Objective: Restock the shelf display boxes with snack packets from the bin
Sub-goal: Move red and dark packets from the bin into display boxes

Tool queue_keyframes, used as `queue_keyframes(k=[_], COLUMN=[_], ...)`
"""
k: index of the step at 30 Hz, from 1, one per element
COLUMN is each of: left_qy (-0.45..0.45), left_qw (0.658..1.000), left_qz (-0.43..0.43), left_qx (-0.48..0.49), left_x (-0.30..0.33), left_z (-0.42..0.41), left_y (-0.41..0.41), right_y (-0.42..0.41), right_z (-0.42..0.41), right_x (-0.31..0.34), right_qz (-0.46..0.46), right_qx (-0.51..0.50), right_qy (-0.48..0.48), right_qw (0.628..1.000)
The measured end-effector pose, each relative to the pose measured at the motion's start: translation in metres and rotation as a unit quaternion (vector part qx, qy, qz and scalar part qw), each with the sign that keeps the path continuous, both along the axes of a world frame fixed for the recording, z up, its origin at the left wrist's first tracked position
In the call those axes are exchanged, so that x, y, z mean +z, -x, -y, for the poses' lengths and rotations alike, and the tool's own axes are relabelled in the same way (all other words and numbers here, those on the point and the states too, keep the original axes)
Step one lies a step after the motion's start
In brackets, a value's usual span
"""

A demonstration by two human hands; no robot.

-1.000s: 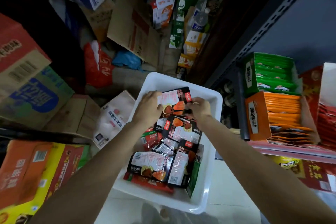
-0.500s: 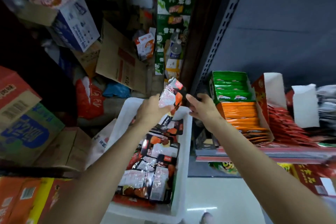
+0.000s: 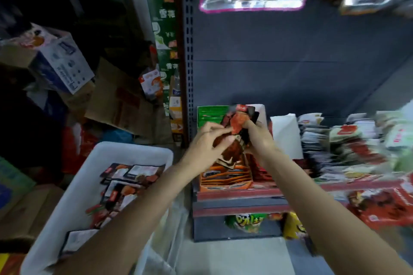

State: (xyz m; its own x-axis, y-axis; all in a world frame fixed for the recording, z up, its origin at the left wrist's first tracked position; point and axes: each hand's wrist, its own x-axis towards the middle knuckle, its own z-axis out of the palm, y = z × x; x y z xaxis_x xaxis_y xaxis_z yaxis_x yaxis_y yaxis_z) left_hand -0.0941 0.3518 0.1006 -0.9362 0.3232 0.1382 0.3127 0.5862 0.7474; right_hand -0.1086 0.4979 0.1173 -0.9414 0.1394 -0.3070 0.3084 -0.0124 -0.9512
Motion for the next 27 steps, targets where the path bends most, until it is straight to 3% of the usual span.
queue_keyframes(k=[2, 4, 8, 14, 20, 27], left_qy=[-0.015, -0.031, -0.129, -0.141, -0.181, -0.13], left_qw=[0.998, 0.993, 0.976, 0.974, 0.965, 0.979], left_qz=[0.004, 0.061, 0.143, 0.123, 0.106, 0.065], left_qx=[0.055, 0.093, 0.097, 0.128, 0.158, 0.145], left_x=[0.003, 0.006, 0.01, 0.006, 0.0, -0.02], left_z=[-0.034, -0.065, -0.118, -0.172, -0.199, -0.204], left_y=[0.009, 0.016, 0.021, 0.035, 0.037, 0.039], right_y=[-0.005, -0.007, -0.007, -0.001, 0.009, 0.012], right_z=[-0.038, -0.07, -0.129, -0.192, -0.22, -0.22], right_x=[0.004, 0.009, 0.012, 0.012, -0.004, -0.021], right_qz=[-0.014, -0.027, -0.068, -0.103, -0.12, -0.127], right_qx=[0.002, 0.007, 0.042, 0.057, 0.05, 0.068], right_qy=[0.018, 0.024, 0.01, 0.038, -0.042, -0.119], right_qw=[1.0, 0.999, 0.997, 0.992, 0.991, 0.982])
